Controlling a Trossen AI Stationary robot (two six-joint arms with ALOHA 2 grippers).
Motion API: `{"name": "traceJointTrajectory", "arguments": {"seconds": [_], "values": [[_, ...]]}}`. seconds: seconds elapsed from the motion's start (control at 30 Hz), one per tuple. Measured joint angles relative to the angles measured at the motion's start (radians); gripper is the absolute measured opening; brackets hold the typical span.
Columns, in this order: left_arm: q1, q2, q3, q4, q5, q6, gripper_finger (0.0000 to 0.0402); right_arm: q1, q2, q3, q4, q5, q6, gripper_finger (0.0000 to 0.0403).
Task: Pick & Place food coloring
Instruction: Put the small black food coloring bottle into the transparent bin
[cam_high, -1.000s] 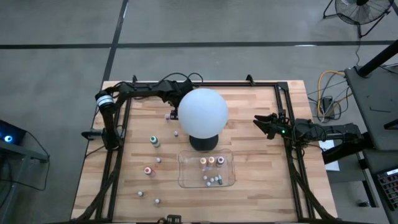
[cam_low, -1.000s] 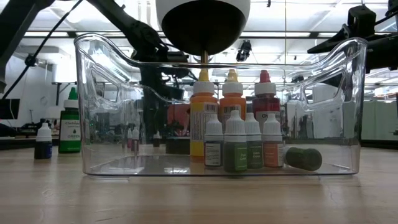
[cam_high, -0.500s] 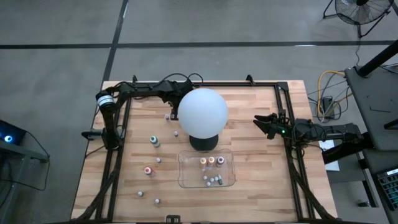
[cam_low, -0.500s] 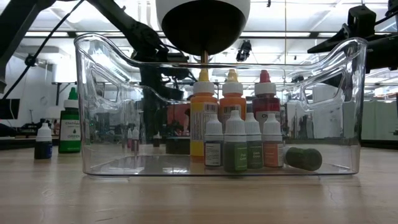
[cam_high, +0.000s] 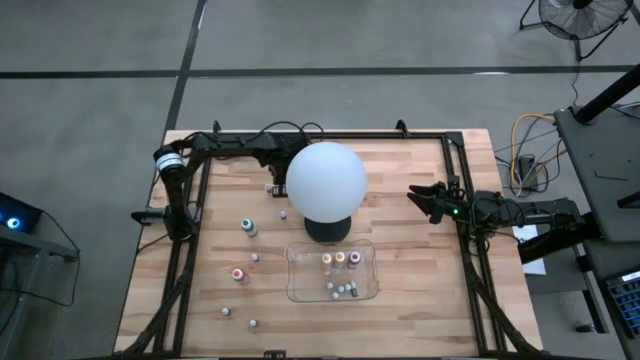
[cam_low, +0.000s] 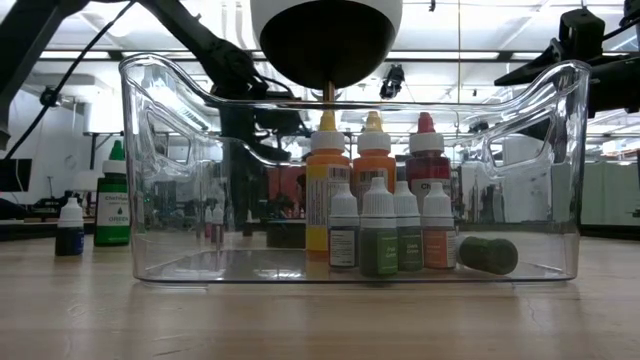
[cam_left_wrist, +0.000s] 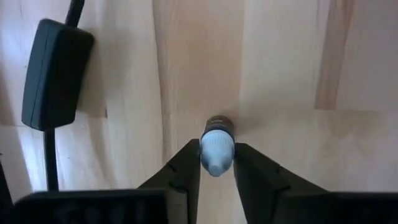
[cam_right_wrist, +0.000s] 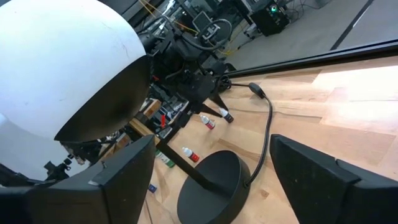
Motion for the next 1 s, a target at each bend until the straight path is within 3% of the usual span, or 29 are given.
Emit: {"name": "traceJointTrajectory", "arguments": {"seconds": [0.47,1.0], "values": [[0.0,-0.021,-0.015,-0.008,0.008,-0.036,0.0054,0.0,0.0,0.0,0.0,0.0,0.0,0.0301],[0.0,-0.274,-0.011,-0.182,0.015,-0.208,0.0037,0.0,0.002,0.0,0.0,0.0,0.0,0.0306]]}}
